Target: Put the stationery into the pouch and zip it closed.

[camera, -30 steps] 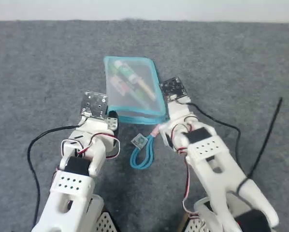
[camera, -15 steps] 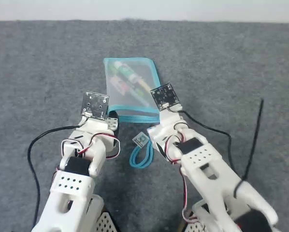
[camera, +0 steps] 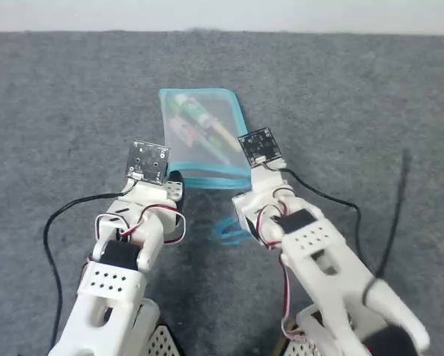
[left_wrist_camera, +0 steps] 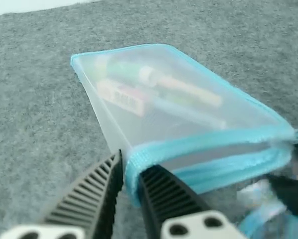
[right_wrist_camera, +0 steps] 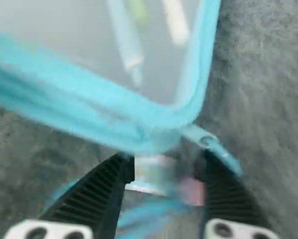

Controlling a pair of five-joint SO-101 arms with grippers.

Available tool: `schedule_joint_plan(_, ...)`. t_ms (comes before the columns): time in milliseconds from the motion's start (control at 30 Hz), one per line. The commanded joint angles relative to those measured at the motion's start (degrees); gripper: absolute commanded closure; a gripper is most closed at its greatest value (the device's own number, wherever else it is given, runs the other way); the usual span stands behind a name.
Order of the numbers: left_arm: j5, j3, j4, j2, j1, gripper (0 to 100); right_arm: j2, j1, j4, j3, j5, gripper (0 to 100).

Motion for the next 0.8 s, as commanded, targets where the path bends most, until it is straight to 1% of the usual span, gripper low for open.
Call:
schedule_joint_plan(0, 1.05, -2.42, -0.18, -0.35, -0.44, 99, -8.04, 0.92, 4.62, -0.79, 0.44, 69.6)
schedule_joint_plan(167, 1.05, -2.33, -0.09, -0.35, -0.44, 99, -8.04, 2.95, 0.84, 1.85, 0.62, 69.6)
schedule_joint_plan(267, 1.05, -2.33, 0.0, -0.35, -0.44, 99, -6.73, 2.77, 0.13, 1.85, 3.96, 69.5)
schedule_joint_plan(367, 1.05, -2.33, 0.0, -0.35, -0.44, 99, -4.0, 2.95, -5.58, 2.2, 6.51, 69.5)
schedule_joint_plan(467, 1.05, -2.33, 0.0, -0.35, -0.44, 99, 1.71, 3.12, -12.35, 2.2, 8.26, 69.5)
schedule_joint_plan(667, 1.05, -2.24, 0.0, -0.35, -0.44, 99, 13.76, 3.47, -29.58, 1.93, 8.35, 69.6)
schedule_joint_plan(767, 1.05, -2.15, 0.0, -0.35, -0.44, 99, 16.75, 4.26, -35.47, 1.85, 8.35, 70.1)
